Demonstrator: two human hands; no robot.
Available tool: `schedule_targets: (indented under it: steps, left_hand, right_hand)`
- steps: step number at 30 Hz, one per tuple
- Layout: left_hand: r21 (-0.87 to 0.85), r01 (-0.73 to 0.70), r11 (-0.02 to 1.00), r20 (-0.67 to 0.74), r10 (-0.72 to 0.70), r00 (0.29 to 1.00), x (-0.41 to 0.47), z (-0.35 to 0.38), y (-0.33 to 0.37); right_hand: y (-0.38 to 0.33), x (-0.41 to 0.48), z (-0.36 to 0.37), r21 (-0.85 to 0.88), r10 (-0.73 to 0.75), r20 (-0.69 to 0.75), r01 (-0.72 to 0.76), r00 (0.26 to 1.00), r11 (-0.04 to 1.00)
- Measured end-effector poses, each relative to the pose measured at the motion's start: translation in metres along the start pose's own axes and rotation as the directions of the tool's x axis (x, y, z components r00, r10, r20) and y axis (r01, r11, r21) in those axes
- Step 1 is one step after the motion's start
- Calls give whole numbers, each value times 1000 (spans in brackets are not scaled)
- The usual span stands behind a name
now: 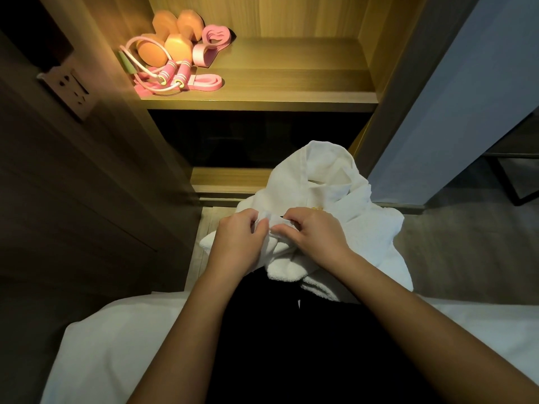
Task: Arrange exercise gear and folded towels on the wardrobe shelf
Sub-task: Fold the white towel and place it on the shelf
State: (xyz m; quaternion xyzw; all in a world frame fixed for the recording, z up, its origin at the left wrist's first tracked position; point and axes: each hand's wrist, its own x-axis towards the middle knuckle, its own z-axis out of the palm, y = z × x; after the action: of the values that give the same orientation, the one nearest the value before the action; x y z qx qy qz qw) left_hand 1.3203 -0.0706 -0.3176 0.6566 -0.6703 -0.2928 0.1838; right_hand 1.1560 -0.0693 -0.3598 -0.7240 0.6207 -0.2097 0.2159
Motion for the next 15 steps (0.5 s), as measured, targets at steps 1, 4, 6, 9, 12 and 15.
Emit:
schedule_targets:
  steps: [1, 4, 6, 9, 12, 15]
  left_hand:
    - [10, 16, 1000, -9, -16, 1000, 2, 3, -2]
    - [30, 38, 999, -27, -37, 999, 3, 13, -7]
    - [14, 30, 999, -52, -29, 998, 1, 21, -11]
    - [-20, 28, 999, -81, -30, 996, -1, 28, -16]
    - [-29, 12, 1000, -103, -15, 995, -3, 31, -19]
    - [-32, -12, 999, -124, 8, 992, -4, 33, -20]
  right_hand:
    - [2, -3, -1, 30, -28, -31, 29, 999, 999]
    - [11, -17, -6, 90, -74, -106, 83, 992, 992]
    - [16, -26, -10, 114, -39, -95, 50, 995, 992]
    - [20, -37, -14, 99, 1, -82, 7, 997, 995]
    - [20, -42, -17, 29, 16, -39, -15, 999, 999]
    - [16, -39, -19, -36, 52, -5, -52, 999, 998]
